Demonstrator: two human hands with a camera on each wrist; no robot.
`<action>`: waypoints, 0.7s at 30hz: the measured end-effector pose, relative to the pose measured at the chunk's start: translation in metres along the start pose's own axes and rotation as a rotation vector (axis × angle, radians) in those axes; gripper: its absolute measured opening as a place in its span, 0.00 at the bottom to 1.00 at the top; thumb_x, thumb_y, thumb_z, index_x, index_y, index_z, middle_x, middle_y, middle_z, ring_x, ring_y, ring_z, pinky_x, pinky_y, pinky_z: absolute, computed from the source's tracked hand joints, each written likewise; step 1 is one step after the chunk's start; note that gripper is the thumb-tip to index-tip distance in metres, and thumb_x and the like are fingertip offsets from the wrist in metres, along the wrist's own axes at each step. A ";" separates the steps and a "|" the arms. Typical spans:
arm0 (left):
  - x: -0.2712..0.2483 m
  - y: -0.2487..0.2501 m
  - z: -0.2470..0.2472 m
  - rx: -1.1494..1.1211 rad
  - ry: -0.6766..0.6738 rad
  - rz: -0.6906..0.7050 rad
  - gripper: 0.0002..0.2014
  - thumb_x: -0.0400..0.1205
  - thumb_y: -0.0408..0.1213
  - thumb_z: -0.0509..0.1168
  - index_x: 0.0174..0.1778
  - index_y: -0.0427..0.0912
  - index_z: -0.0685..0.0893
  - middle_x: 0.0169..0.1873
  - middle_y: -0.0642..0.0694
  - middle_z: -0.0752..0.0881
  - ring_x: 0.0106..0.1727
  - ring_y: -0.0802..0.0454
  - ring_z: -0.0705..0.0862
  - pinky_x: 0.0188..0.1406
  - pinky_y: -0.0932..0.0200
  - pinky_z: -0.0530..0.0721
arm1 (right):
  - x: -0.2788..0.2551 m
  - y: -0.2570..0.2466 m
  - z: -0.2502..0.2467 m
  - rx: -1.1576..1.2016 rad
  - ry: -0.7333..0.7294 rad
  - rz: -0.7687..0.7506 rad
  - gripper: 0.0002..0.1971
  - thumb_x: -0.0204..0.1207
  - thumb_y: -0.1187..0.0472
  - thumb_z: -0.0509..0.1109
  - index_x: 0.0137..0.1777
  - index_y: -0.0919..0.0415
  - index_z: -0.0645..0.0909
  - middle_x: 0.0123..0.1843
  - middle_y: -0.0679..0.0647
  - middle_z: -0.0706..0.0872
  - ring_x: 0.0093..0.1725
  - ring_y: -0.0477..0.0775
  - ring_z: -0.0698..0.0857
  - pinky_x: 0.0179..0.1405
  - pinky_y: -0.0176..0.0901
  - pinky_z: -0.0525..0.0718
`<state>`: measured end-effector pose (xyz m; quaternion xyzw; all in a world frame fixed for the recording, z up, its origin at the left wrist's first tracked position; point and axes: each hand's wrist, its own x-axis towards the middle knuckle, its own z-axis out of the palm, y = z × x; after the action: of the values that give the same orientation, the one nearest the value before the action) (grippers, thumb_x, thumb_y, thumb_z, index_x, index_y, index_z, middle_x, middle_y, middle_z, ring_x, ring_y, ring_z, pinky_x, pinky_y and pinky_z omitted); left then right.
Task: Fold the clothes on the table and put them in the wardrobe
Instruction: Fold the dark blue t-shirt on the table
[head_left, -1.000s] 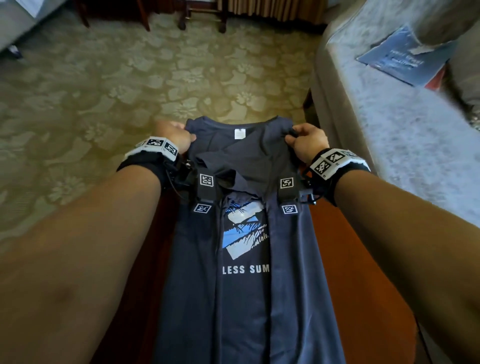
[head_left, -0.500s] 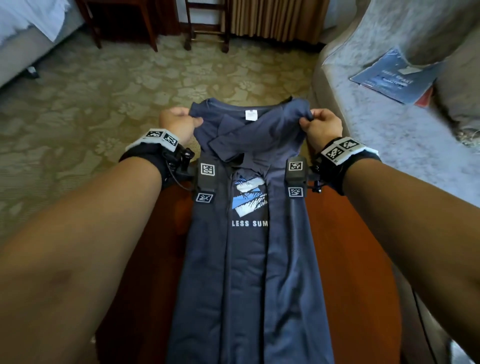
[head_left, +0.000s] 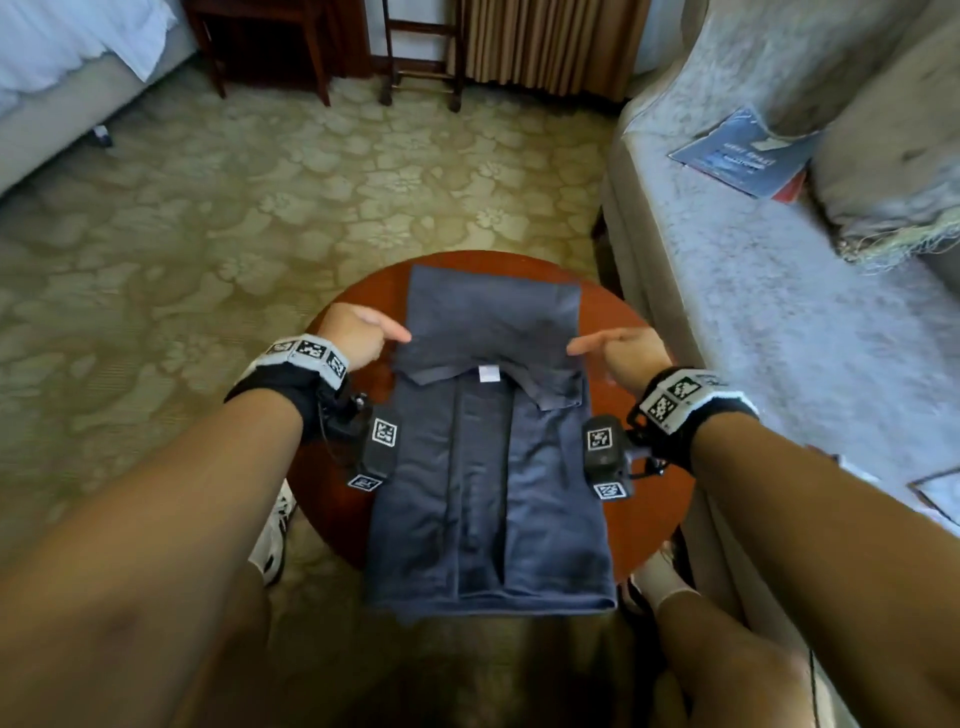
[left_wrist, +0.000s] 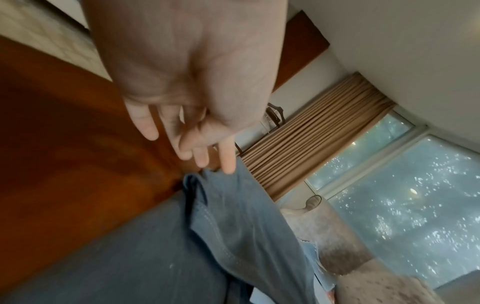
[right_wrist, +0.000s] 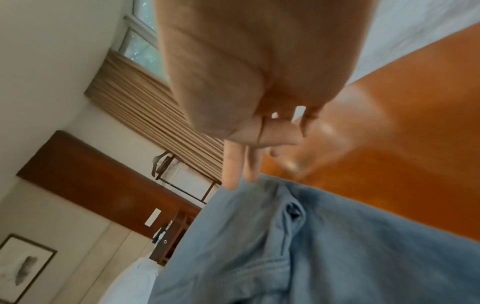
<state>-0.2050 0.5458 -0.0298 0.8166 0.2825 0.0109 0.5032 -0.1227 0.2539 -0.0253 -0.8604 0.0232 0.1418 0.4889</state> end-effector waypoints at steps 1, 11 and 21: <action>-0.003 -0.007 0.003 -0.007 0.025 -0.009 0.22 0.77 0.17 0.55 0.38 0.44 0.91 0.37 0.38 0.88 0.40 0.46 0.88 0.36 0.56 0.85 | -0.007 0.005 -0.001 -0.004 0.006 0.034 0.25 0.73 0.77 0.53 0.33 0.53 0.87 0.28 0.43 0.88 0.27 0.39 0.81 0.25 0.26 0.75; 0.021 -0.005 0.024 0.084 0.095 -0.228 0.20 0.73 0.48 0.78 0.51 0.35 0.86 0.49 0.40 0.88 0.50 0.42 0.88 0.50 0.50 0.88 | 0.013 0.017 0.019 -0.058 0.031 0.164 0.15 0.73 0.55 0.79 0.32 0.56 0.77 0.32 0.52 0.82 0.36 0.56 0.82 0.40 0.46 0.82; 0.017 0.001 0.028 0.160 0.253 -0.118 0.10 0.74 0.43 0.77 0.42 0.42 0.86 0.52 0.43 0.89 0.55 0.41 0.86 0.54 0.53 0.83 | 0.022 0.025 0.019 -0.090 0.153 0.213 0.10 0.70 0.58 0.82 0.38 0.52 0.82 0.46 0.53 0.90 0.47 0.57 0.89 0.53 0.51 0.89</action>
<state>-0.1817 0.5305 -0.0473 0.8284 0.3909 0.0615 0.3966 -0.1104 0.2596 -0.0614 -0.8825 0.1452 0.1276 0.4287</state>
